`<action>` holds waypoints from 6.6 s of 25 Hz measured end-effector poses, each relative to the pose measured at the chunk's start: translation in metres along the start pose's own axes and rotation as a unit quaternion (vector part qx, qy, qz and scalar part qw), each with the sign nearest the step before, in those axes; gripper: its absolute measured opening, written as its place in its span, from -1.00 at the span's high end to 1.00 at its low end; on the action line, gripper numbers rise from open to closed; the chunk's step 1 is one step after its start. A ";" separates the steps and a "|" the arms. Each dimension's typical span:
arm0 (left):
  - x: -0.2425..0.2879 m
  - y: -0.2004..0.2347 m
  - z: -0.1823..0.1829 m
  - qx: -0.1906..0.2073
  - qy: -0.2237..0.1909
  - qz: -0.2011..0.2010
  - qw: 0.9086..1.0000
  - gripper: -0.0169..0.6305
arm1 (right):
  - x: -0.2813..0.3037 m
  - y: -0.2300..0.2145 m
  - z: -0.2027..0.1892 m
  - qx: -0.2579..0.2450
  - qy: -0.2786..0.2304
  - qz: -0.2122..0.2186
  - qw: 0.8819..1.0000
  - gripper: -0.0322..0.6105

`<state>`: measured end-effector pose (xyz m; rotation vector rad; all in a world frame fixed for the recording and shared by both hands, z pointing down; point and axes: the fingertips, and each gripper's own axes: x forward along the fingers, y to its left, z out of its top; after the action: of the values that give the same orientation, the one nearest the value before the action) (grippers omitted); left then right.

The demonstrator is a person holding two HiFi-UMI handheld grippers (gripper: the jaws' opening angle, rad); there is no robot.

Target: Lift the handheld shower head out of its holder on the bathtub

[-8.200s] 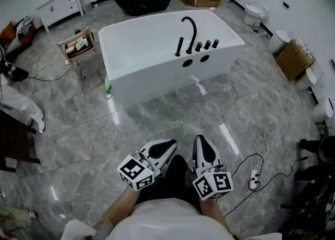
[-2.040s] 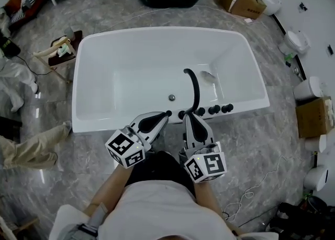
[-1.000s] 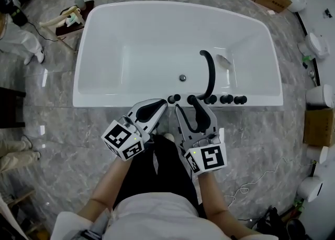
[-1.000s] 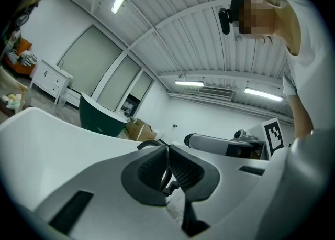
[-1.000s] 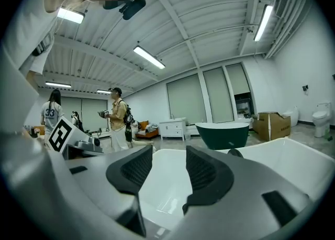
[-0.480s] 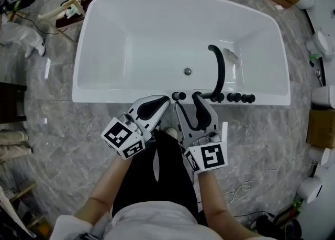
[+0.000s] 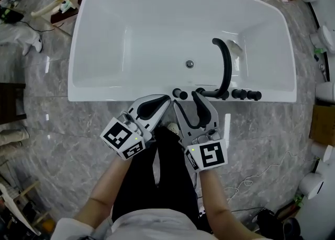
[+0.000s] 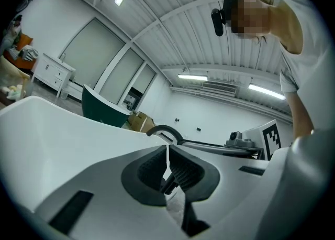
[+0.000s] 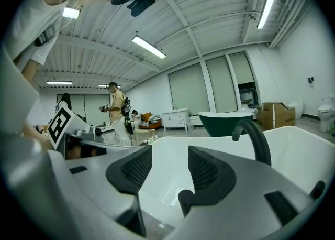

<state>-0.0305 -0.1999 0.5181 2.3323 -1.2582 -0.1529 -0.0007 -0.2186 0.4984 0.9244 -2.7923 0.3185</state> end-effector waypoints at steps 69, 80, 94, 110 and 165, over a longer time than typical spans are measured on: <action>0.035 0.080 -0.122 -0.043 0.038 0.004 0.998 0.89 | 0.078 -0.041 -0.155 -0.091 0.110 -0.021 0.990 0.54; 0.025 0.061 -0.086 -0.009 0.031 0.005 0.999 0.89 | 0.060 -0.023 -0.112 -0.103 0.091 -0.024 0.990 0.54; 0.002 0.038 -0.041 -0.006 0.010 0.007 1.000 0.89 | 0.039 -0.015 -0.068 -0.093 0.069 -0.046 0.992 0.54; -0.019 -0.005 0.037 0.031 0.009 -0.010 0.999 0.89 | 0.019 -0.011 0.013 -0.060 0.031 -0.063 0.996 0.55; 0.013 -0.114 0.174 0.156 -0.033 -0.096 0.983 0.89 | -0.064 -0.006 0.222 -0.100 -0.074 -0.035 0.992 0.55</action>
<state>0.0079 -0.2202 0.3138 2.7389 -1.1538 -0.1026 0.0303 -0.2438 0.2709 1.0337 -2.8471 -0.0415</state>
